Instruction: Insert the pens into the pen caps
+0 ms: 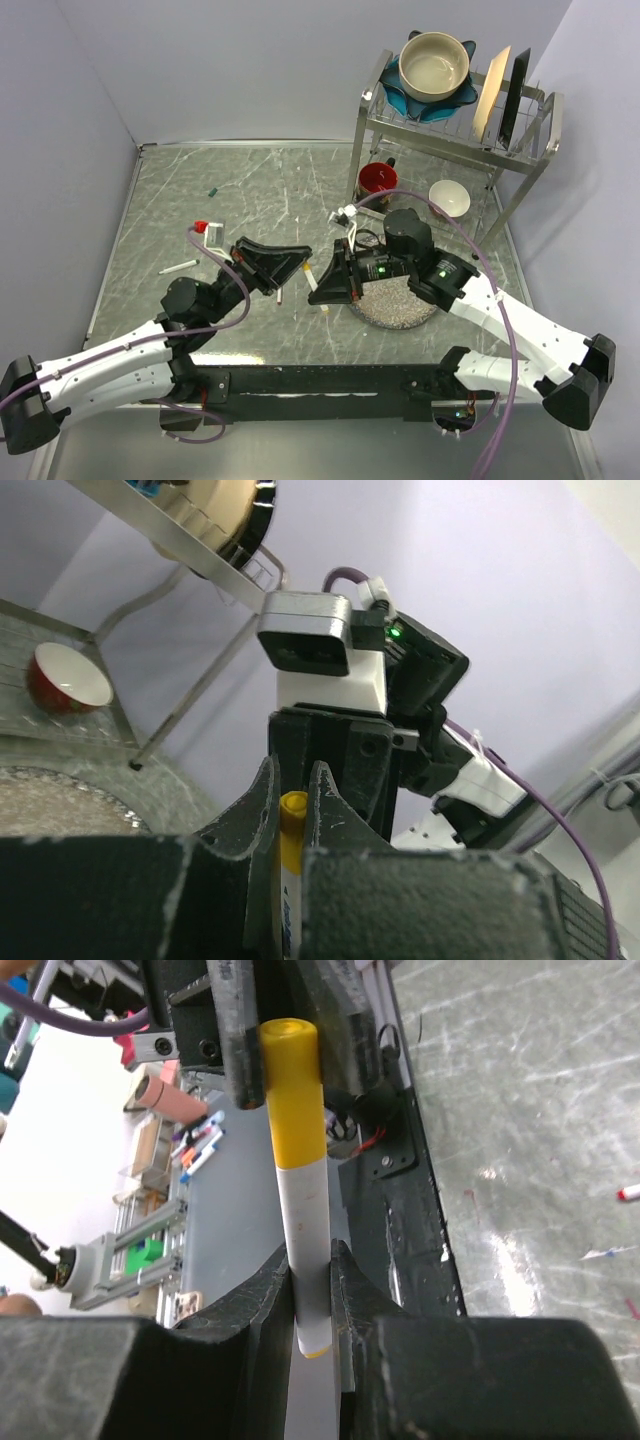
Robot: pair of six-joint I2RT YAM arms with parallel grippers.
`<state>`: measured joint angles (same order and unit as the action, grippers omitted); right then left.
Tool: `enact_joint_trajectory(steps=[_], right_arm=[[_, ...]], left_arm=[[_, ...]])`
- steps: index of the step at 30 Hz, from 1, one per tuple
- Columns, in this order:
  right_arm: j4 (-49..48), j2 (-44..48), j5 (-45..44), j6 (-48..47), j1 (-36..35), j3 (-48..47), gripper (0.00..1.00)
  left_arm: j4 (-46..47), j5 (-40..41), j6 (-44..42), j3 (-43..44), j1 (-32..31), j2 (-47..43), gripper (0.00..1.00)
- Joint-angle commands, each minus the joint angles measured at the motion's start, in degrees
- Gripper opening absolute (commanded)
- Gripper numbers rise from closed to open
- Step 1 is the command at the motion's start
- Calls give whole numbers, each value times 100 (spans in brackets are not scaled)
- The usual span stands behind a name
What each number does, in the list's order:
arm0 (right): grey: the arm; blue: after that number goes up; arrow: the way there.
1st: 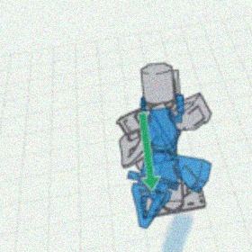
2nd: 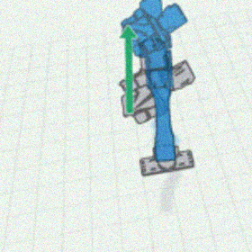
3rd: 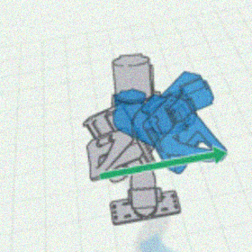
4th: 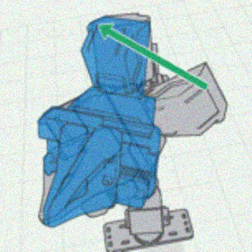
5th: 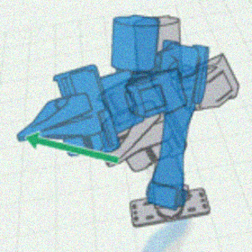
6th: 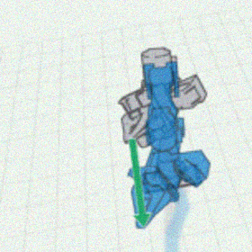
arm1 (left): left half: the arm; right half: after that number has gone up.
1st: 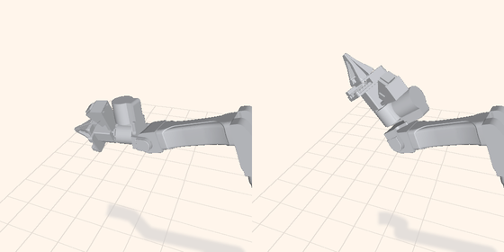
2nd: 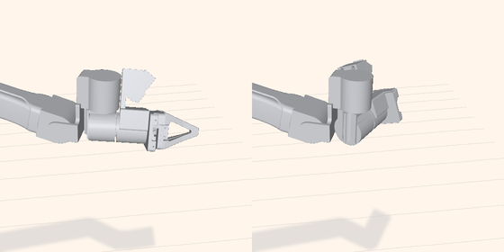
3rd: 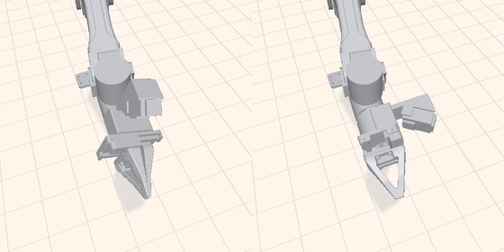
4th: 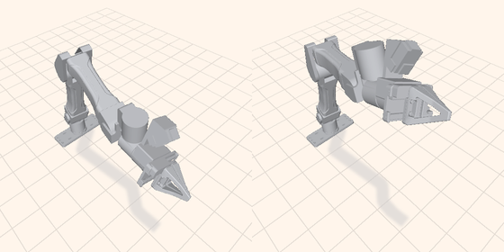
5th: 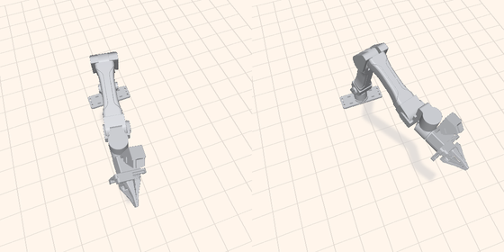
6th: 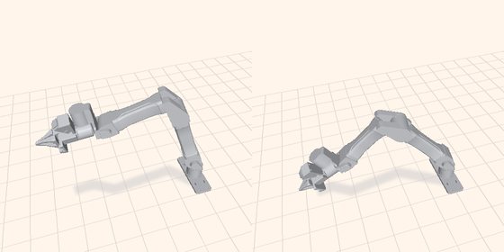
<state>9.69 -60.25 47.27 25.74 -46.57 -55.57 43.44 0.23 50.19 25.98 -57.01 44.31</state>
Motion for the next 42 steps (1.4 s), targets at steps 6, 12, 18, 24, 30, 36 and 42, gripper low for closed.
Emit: enact_joint_trajectory(steps=[6, 12, 18, 24, 30, 36, 42], right_arm=[[-3427, 303, -1097, 686, 429, 721, 4], [-3712, 654, -1105, 986, 332, 1803, 46], [-3299, 1961, -1457, 1003, 315, 3015, 89], [-2895, 2824, -1606, 1030, 297, 3368, 95], [-2526, 2966, -1668, 837, 297, 3237, 96], [-2350, 3115, -1606, 731, 297, 3219, 96], [-1981, 3370, -1641, 591, 306, 3167, 96]], left_arm=[[-3991, -95, -853, 1723, -293, 480, 1], [-5002, -32, -1205, 2956, 313, 1385, 1], [-5696, -41, -1916, 3063, 1454, 1668, 1], [-6329, 1012, -2567, 3158, 2185, 2492, 1], [-7420, 2419, -2576, 3923, 2397, 4321, 1], [-7017, 2045, -2366, 4029, 2590, 4955, 1], [-7103, 2060, -2233, 4152, 2757, 5491, 2]])
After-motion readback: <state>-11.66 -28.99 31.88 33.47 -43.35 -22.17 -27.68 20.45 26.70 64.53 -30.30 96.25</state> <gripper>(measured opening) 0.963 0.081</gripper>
